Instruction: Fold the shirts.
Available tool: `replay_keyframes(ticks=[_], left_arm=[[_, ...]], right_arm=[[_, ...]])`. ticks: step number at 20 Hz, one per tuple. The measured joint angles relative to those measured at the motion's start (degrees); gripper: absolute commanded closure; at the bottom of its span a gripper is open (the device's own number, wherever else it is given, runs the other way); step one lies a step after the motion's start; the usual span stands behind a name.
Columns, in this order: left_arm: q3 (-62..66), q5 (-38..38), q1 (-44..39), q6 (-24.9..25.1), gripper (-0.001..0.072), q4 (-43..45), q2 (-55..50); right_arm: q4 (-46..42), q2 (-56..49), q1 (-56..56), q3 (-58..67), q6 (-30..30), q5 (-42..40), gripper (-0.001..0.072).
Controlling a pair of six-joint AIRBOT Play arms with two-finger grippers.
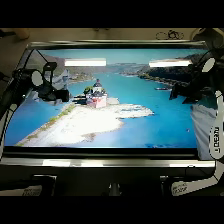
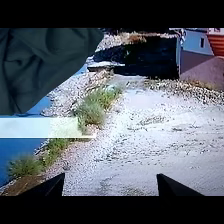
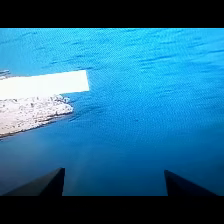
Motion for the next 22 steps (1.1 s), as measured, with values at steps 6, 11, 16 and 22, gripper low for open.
replay_keyframes(ticks=[6,11,16,22], left_arm=[[0.00,-0.02,0.00,0.00,0.0045,0.00,0.00],[0.00,0.00,0.00,0.02,0.0045,0.00,0.00],[-0.02,1.05,0.00,-0.42,0.0045,-0.26,-0.13],[2.51,11.85,2.01,-2.62,0.0044,-3.52,-3.37]], right_arm=[[0.00,0.00,0.02,0.00,-0.02,0.00,0.0041],[0.00,0.00,0.02,0.00,0.00,0.02,0.0041],[0.02,0.00,0.02,0.00,0.00,0.00,0.0041],[0.11,0.00,0.00,0.00,1.79,-3.82,0.0041]])
